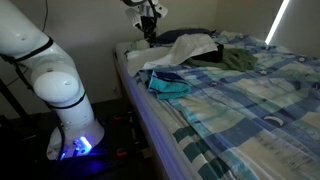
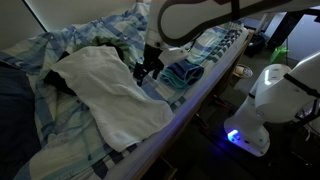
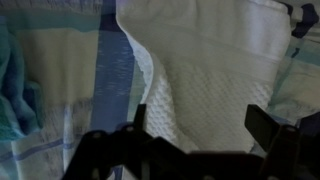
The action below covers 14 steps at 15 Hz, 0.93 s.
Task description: Fold the towel
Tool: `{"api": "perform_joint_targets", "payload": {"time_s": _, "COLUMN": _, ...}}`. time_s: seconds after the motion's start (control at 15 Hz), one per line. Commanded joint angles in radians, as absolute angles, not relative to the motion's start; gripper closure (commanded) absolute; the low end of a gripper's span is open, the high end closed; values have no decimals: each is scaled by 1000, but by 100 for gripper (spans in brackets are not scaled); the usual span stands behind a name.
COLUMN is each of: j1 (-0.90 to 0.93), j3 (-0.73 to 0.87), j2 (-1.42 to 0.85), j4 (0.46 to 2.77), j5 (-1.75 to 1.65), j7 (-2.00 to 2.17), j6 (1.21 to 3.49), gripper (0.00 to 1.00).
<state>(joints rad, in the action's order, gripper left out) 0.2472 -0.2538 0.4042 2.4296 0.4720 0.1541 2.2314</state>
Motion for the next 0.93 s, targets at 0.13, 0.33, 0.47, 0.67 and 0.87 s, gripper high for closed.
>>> {"api": "perform_joint_targets", "payload": {"time_s": 0.13, "j1": 269, "j3": -231, "j2": 394, "j4": 2432, "j5": 507, "j7": 145, "j6": 2257, "gripper": 0}}
{"api": "perform_joint_targets", "payload": {"time_s": 0.33, "j1": 268, "j3": -222, "j2": 346, "j4": 2427, "j5": 547, "j7": 131, "j6": 2361, "gripper": 0}}
{"api": "perform_joint_targets", "payload": {"time_s": 0.47, "j1": 268, "j3": -213, "j2": 312, "j4": 2417, "j5": 570, "j7": 119, "j6": 2424, "gripper": 0}}
{"api": "perform_joint_targets", "payload": {"time_s": 0.67, "j1": 275, "j3": -188, "j2": 247, "j4": 2391, "j5": 612, "j7": 55, "j6": 2501, "gripper": 0}}
{"api": "perform_joint_targets", "payload": {"time_s": 0.87, "j1": 264, "j3": -168, "j2": 168, "j4": 2342, "j5": 624, "j7": 7, "j6": 2541, "gripper": 0}}
